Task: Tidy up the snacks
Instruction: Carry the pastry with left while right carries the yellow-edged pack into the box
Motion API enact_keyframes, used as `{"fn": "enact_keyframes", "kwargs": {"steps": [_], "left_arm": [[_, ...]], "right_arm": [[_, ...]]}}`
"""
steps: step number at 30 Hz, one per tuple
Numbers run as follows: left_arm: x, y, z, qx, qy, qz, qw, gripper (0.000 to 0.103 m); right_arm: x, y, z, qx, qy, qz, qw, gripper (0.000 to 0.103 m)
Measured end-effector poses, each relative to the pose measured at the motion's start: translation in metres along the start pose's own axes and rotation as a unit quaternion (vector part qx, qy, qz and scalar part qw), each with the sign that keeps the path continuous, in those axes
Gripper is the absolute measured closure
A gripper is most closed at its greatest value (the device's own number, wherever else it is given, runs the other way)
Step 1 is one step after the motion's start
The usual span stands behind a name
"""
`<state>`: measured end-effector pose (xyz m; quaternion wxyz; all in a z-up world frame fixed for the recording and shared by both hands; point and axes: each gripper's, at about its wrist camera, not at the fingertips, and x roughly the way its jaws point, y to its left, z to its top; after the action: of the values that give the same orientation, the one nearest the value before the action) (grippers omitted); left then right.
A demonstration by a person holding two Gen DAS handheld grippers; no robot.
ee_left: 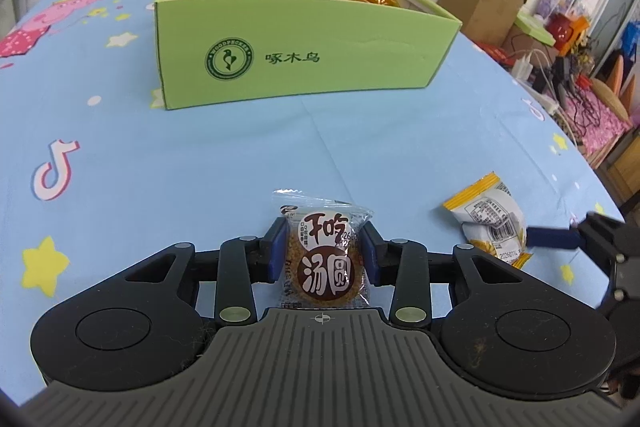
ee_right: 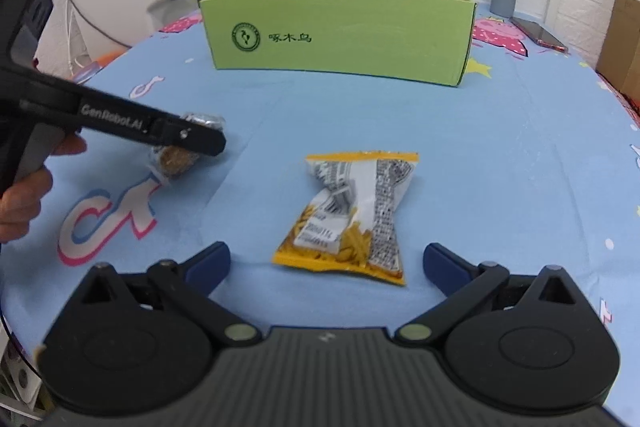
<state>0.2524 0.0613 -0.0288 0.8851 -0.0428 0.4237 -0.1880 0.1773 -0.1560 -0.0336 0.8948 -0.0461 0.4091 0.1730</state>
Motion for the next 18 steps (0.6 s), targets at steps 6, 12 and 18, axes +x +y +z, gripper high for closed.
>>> {"fn": "enact_keyframes", "kwargs": {"steps": [6,12,18], "left_arm": [[0.001,-0.002,-0.001,0.007,-0.002,0.004,1.0000,0.081],[0.003,-0.003,0.001,0.009,-0.001,0.008,0.9999,0.081],[0.004,-0.008,0.001,0.019,0.000,0.018,0.9997,0.080]], "right_arm": [[-0.012,0.036,0.001,-0.032,-0.017,0.078,0.996,0.001],[-0.016,0.013,0.018,-0.063,-0.038,-0.008,0.997,0.001],[0.019,-0.005,0.029,-0.064,-0.018,0.012,0.998,0.001]]}}
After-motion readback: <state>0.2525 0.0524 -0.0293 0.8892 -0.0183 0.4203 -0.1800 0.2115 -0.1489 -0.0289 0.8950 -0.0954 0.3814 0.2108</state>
